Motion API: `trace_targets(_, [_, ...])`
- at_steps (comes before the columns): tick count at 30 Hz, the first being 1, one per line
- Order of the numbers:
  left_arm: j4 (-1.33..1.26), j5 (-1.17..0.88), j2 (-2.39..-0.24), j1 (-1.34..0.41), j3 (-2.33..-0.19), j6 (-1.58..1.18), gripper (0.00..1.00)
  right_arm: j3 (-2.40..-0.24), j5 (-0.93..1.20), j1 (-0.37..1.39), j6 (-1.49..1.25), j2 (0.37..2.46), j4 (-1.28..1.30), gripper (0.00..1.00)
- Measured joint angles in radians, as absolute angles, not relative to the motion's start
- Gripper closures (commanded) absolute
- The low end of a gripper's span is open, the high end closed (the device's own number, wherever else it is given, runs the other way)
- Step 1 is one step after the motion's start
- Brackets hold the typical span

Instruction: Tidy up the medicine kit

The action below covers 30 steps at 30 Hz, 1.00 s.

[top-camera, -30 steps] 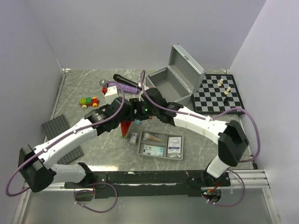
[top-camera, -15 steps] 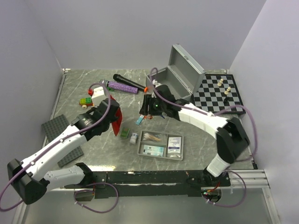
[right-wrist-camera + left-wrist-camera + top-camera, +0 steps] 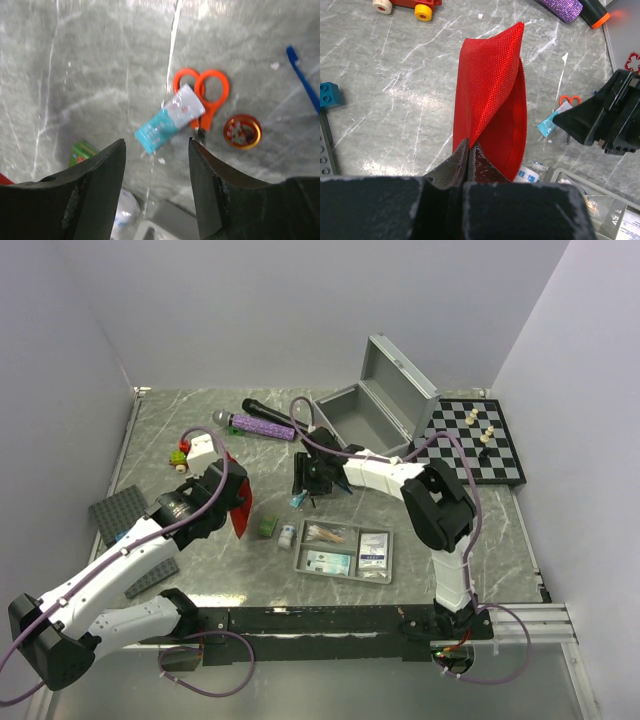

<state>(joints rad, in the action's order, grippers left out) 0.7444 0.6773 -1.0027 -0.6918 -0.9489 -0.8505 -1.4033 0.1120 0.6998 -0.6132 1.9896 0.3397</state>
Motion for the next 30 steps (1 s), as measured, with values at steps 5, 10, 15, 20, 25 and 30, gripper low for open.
trace_targets(5, [0.740, 0.677, -0.997, -0.686, -0.942, -0.841, 0.99, -1.480, 0.093, 0.699, -0.622, 2.047, 0.369, 0.47])
trace_targets(10, [0.737, 0.677, -0.991, -0.681, -0.935, -0.828, 0.99, -1.506, 0.087, 0.699, -0.628, 2.093, 0.389, 0.52])
trace_targets(15, [0.725, 0.674, -0.982, -0.676, -0.923, -0.827, 0.99, -1.539, 0.086, 0.699, -0.627, 2.114, 0.406, 0.62])
trace_targets(20, [0.722, 0.669, -0.978, -0.675, -0.918, -0.825, 0.99, -1.561, 0.087, 0.699, -0.619, 2.132, 0.413, 0.76])
trace_targets(25, [0.721, 0.662, -0.977, -0.673, -0.918, -0.825, 0.99, -1.563, 0.087, 0.699, -0.612, 2.134, 0.417, 0.93])
trace_targets(30, [0.718, 0.650, -0.978, -0.673, -0.918, -0.824, 0.99, -1.534, 0.093, 0.699, -0.612, 2.114, 0.400, 1.00])
